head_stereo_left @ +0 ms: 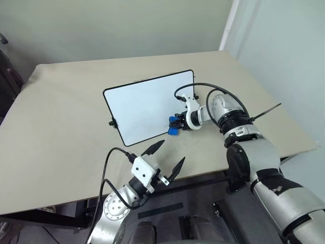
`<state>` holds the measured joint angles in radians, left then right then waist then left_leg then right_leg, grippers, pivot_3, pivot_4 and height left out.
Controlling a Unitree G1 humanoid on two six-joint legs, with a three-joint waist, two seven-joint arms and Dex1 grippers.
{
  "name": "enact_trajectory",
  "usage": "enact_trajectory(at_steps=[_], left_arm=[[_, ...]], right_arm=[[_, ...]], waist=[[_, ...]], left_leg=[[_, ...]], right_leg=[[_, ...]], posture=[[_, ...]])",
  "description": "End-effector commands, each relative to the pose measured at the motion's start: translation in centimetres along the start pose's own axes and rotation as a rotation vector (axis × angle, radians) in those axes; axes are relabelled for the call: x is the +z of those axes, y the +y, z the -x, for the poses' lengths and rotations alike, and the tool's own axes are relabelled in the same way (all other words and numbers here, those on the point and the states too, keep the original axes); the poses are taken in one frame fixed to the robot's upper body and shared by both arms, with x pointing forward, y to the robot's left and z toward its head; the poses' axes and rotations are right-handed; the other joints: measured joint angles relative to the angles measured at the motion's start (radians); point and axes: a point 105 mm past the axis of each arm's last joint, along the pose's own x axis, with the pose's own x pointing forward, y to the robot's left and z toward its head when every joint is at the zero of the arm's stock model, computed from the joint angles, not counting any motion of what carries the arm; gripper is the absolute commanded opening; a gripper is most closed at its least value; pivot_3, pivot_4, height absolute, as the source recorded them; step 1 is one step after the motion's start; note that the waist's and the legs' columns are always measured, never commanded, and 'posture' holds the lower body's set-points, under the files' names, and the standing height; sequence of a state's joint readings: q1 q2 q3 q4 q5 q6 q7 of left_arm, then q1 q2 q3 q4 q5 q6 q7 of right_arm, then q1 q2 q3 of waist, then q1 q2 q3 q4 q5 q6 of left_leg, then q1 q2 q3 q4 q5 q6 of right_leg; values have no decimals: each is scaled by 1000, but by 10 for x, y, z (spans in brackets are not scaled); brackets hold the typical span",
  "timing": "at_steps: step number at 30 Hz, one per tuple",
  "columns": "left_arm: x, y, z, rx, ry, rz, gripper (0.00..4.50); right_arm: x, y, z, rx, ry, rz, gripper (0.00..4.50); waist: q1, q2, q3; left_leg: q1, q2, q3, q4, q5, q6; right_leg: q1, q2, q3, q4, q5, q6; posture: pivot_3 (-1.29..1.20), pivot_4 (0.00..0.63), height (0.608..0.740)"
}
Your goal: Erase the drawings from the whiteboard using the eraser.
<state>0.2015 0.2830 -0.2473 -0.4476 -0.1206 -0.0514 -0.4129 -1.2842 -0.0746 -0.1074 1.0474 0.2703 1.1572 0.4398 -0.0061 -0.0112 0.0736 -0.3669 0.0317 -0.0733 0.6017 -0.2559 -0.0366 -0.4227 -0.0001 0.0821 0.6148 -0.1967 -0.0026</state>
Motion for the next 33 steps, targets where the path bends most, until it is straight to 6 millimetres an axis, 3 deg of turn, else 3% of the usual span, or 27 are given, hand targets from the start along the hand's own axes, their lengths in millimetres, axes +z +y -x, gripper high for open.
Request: enact_trajectory(at_steps=[1, 7, 12, 26, 33], left_arm=[[7, 0, -2, 0, -35, -16, 4500], [8, 0, -2, 7, -37, -16, 4500], [8, 0, 0, 13, -38, -16, 4500], [9, 2, 2, 12, -39, -24, 4500], [11, 2, 1, 9, -40, -25, 4500]], right_arm=[[-5, 24, -9, 64, 34, 40, 1158], [-17, 37, -17, 110, 88, 33, 1158], [-16, 24, -14, 77, 76, -31, 1158], [20, -6, 8, 14, -122, -80, 1158], [29, 1, 15, 40, -142, -71, 1158]], waist=[[-2, 0, 0], [0, 0, 0], [1, 0, 0], [9, 2, 1], [3, 3, 2]], left_leg=[[0, 0, 0, 0, 0, 0], [0, 1, -2, 0, 0, 0], [0, 1, -1, 2, -3, -1], [-1, 0, -1, 5, -10, -4], [0, 0, -1, 7, -10, -4]], right_leg=[[0, 1, 0, -1, 0, 0], [0, 2, 0, -5, 0, 0], [-1, 2, 0, -5, 0, 0], [0, 2, 0, -4, 4, -7], [-1, 2, 0, -4, 4, -7]], posture=[[0, 150, 730], [0, 150, 730], [0, 150, 730], [0, 150, 730], [0, 150, 730]])
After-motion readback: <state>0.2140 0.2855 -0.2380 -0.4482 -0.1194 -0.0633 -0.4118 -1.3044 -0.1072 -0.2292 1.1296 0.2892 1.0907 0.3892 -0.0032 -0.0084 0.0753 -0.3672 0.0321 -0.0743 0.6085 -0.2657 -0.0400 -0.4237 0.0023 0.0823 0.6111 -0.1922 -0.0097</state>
